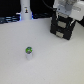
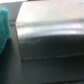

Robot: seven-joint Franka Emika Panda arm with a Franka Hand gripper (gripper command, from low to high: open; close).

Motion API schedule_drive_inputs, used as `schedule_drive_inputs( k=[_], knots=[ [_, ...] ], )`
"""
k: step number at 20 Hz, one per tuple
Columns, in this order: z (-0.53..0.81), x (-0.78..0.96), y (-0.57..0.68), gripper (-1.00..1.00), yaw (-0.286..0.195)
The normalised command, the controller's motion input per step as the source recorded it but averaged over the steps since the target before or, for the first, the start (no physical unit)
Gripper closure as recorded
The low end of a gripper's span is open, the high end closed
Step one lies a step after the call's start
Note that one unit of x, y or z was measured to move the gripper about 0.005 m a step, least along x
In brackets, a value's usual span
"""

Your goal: Open the kcup holder, insert the kcup into the holder, and close the kcup holder

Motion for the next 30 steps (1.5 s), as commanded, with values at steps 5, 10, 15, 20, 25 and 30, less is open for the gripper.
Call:
schedule_drive_inputs(
  k=[5,10,15,20,25,30],
  knots=[
    [0.0,0.01,-0.01,1.0,-0.012],
    [0.0,0.06,-0.02,1.0,-0.008],
    [0.16,0.72,-0.26,1.0,-0.052],
    [0.19,0.93,-0.43,1.0,-0.066],
    [0.09,0.94,-0.42,1.0,-0.081],
    [0.12,0.92,-0.43,1.0,-0.088]
  ],
)
